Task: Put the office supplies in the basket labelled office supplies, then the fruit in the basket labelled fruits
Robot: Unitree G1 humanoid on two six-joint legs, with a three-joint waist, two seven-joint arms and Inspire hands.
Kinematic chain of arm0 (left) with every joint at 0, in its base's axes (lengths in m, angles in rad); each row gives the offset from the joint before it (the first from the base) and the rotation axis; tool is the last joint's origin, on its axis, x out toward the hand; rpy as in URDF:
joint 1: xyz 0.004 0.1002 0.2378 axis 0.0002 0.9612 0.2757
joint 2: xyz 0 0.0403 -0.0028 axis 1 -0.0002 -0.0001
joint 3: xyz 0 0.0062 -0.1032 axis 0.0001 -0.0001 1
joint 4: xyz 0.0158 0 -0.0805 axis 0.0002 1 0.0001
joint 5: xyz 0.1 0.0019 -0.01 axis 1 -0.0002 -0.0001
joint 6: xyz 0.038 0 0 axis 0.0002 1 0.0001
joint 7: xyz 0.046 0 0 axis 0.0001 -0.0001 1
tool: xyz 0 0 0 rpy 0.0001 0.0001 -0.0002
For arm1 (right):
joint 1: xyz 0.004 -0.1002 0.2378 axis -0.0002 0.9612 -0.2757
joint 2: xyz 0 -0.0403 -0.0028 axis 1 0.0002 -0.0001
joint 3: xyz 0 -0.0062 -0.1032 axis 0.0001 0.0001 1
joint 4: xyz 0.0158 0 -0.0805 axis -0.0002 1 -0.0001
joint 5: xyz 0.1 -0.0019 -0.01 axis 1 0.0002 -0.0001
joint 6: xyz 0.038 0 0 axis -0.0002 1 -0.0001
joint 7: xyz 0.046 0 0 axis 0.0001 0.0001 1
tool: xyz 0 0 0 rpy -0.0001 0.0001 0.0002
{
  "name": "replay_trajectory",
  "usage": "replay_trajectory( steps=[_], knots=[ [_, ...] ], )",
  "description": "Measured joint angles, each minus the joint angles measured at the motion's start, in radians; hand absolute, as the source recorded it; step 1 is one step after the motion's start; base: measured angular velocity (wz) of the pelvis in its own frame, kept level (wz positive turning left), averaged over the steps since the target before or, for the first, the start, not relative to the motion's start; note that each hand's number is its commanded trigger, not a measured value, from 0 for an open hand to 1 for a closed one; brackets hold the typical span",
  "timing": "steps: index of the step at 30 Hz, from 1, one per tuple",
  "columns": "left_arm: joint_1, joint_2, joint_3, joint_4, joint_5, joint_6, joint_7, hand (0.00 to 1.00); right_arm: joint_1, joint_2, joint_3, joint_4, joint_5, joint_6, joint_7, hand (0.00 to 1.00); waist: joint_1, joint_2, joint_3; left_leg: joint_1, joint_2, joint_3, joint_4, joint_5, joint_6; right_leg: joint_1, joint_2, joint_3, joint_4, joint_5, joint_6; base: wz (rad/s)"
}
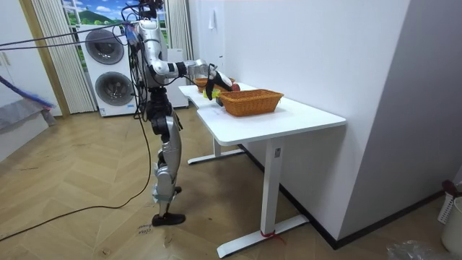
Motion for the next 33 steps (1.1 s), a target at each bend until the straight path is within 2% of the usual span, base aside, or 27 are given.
replay_trajectory(
  steps=[3, 11, 22, 33],
  knots=[
    [-0.003, -0.001, 0.000, 0.000, 0.001, -0.001, 0.007, 0.00, 0.000, 0.009, 0.001, 0.016, 0.000, 0.000, -0.001, 0.00, 0.013, 0.001, 0.0007, 0.000, -0.001, -0.003, 0.000, 0.000, 0.000, 0.001, 0.000, 0.000, -0.001, 0.000, 0.000, 0.01],
    [-0.016, -0.002, -0.021, 0.019, -0.001, -0.002, 0.009, 0.00, -0.001, 0.020, 0.010, 0.075, -0.013, -0.003, -0.016, 0.00, 0.016, 0.011, 0.0083, -0.011, -0.001, -0.024, 0.001, 0.000, 0.000, 0.001, 0.000, -0.014, -0.001, 0.000, 0.000, 0.05],
    [-0.020, -0.003, -0.023, 0.019, -0.001, -0.001, 0.016, 0.00, -0.001, 0.021, 0.022, 0.091, -0.028, -0.001, -0.076, 0.00, 0.018, 0.006, 0.0050, -0.018, -0.003, -0.042, 0.005, 0.000, 0.000, 0.002, -0.001, -0.030, -0.002, 0.000, 0.000, 0.03],
    [-0.017, -0.002, -0.021, 0.029, 0.001, 0.010, 0.016, 0.00, -0.012, 0.013, 0.017, 0.132, -0.033, 0.014, -0.100, 0.00, 0.018, 0.010, 0.0051, -0.017, -0.002, -0.044, 0.010, 0.000, 0.000, 0.007, -0.002, -0.041, 0.000, 0.002, -0.002, 0.01]
  ],
)
